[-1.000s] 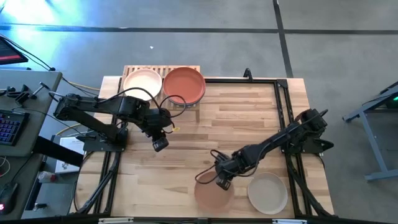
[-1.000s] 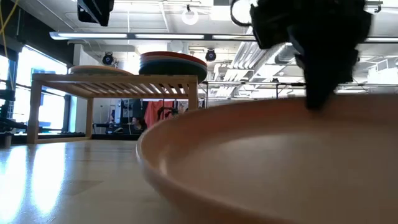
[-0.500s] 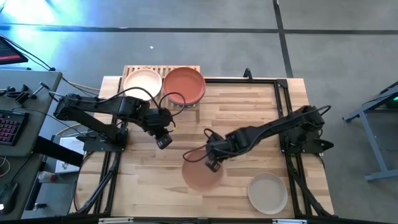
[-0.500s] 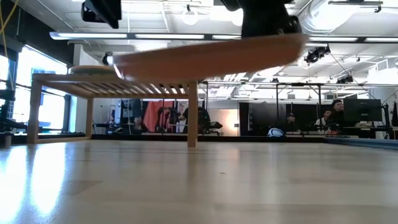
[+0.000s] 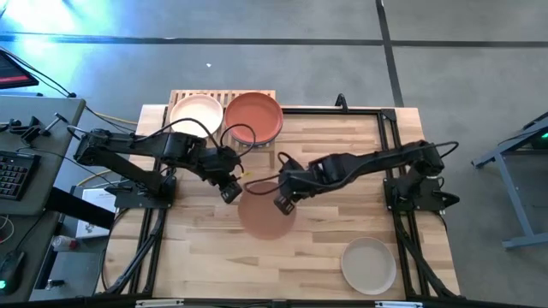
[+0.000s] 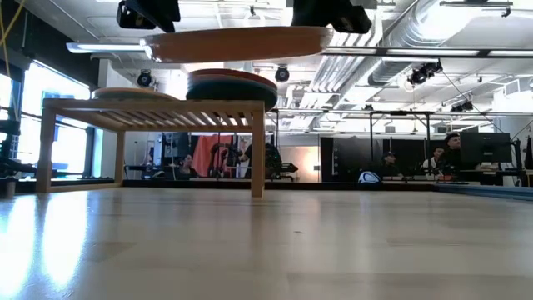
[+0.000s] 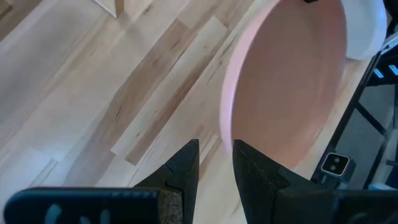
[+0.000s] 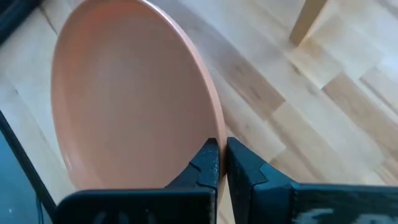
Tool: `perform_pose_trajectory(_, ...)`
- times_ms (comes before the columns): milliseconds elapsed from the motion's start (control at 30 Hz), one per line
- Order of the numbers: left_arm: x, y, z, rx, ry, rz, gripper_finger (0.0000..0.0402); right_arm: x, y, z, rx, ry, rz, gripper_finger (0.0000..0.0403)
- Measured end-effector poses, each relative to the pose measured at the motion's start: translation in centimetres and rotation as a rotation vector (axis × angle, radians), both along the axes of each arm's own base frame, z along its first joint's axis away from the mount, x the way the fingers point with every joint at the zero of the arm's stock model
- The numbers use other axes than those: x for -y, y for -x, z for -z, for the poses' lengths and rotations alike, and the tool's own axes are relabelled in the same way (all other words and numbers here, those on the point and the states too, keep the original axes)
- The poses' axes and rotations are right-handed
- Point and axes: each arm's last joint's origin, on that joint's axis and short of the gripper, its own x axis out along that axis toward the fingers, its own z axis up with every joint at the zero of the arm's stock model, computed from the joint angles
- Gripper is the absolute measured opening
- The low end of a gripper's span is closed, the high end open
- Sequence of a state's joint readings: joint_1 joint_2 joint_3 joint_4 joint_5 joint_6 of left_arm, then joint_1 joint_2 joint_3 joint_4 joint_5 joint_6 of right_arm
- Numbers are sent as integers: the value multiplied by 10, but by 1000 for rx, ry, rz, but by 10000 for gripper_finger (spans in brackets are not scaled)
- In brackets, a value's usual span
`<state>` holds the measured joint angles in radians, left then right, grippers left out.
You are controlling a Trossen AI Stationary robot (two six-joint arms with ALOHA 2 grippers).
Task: Place and stack plates onto a shelf
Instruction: Stack the brown plate on top of the light orange plate on the shelf
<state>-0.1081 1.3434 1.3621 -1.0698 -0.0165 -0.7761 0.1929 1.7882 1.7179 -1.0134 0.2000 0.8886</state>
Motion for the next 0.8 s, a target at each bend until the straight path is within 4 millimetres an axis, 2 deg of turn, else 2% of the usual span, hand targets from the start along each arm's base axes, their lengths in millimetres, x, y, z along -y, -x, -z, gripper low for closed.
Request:
perform_pose_trajectory(400,-1,0,0,4,-33,-39,85,21,-3,-6,10,8,61,0)
perform_pose_trajectory(800,-1,0,0,4,-37,-39,85,21,-9,-10,84,32,44,0)
